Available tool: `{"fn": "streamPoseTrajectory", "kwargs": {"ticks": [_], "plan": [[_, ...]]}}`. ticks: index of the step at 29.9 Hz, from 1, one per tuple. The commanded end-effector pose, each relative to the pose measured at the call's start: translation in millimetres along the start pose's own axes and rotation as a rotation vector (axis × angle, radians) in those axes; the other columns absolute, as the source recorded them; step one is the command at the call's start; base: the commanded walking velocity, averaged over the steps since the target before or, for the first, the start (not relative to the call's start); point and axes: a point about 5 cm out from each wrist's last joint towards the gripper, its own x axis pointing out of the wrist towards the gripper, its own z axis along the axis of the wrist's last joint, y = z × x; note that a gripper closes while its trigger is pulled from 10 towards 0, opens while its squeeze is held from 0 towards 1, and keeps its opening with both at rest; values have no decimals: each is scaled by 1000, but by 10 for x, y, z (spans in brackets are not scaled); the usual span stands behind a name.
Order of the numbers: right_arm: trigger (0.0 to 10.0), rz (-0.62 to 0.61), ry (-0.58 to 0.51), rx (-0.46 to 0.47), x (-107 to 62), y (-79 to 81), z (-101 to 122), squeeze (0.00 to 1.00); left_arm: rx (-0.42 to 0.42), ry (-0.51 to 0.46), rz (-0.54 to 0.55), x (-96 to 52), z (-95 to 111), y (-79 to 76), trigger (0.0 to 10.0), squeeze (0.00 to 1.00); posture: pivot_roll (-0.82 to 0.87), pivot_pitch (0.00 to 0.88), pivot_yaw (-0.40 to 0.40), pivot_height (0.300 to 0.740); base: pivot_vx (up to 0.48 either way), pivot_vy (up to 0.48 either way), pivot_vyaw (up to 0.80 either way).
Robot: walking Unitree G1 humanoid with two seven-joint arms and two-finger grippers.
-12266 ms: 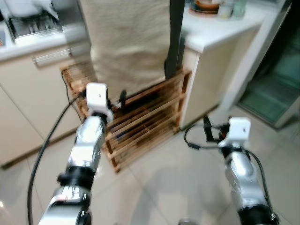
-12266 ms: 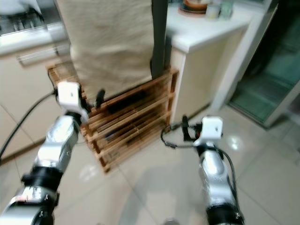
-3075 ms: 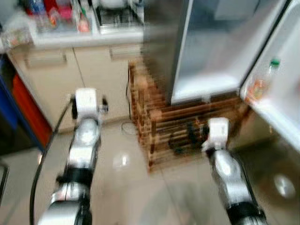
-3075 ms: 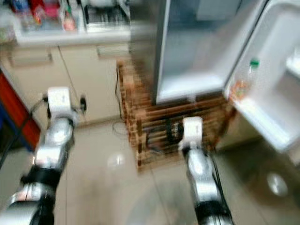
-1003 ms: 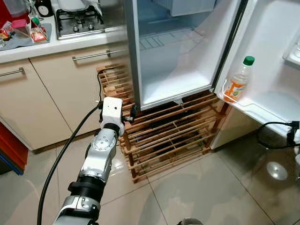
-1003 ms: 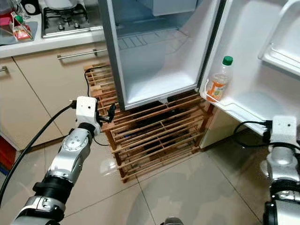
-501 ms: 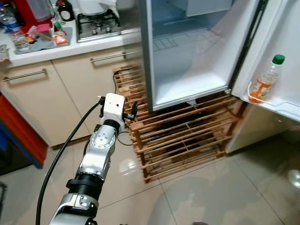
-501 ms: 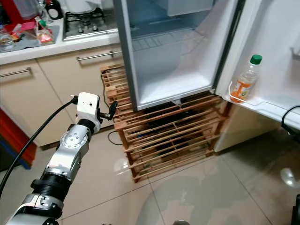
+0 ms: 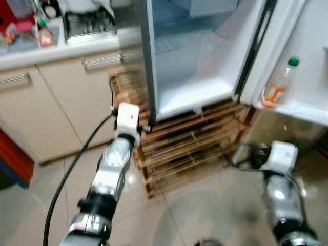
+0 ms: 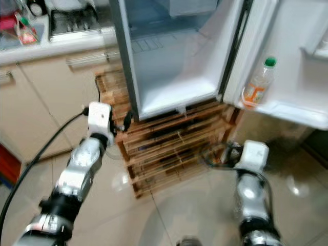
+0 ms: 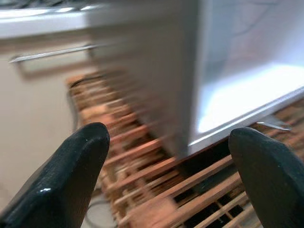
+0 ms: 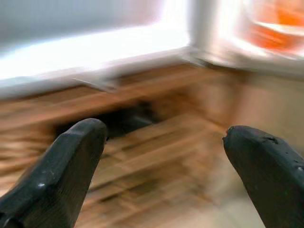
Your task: Restocking fridge
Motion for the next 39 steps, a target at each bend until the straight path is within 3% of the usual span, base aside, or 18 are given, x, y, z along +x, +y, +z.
{"fn": "streamPoseTrajectory", "kwargs": {"ticks": [1, 6, 10, 13, 16, 19, 24, 33, 39], "plan": [[10000, 91, -32, 20, 29, 129, 91, 0, -61, 30, 61, -7, -50, 71, 10000, 0, -182, 0, 27, 740, 0, 0, 456], [10000, 139, -59, 41, 68, 222, 176, 0, -112, 37, 99, -40, -103, 140, 10000, 0, -189, 0, 21, 740, 0, 0, 453], [10000, 165, -113, 85, 81, 266, 353, 0, -58, 79, 178, -281, -314, 393, 10000, 0, -185, 0, 22, 740, 0, 0, 0], [10000, 200, -129, 89, 53, 315, 424, 0, -36, 81, 202, -378, -341, 446, 10000, 0, -186, 0, 21, 740, 0, 0, 0], [10000, 239, -141, 80, 47, 391, 464, 0, 2, 30, 176, -357, -236, 382, 10000, 0, -175, 0, 21, 740, 0, 0, 0], [10000, 224, -132, 84, 52, 432, 428, 0, -46, -27, 173, -268, -92, 317, 10000, 0, -164, 0, 25, 740, 0, 160, 0], [10000, 200, -118, 113, 98, 493, 446, 0, -20, -62, 186, -188, 47, 375, 10000, 0, -138, 0, 27, 740, 0, 480, 0], [10000, 248, -108, 126, 171, 654, 462, 0, -10, -36, 288, -178, 95, 571, 10000, 0, -93, 0, 16, 740, 0, 480, 369], [10000, 295, -105, 106, 220, 724, 489, 0, -22, -47, 262, -172, 92, 474, 10000, 0, -81, 0, -4, 740, 0, 452, 430]]}}
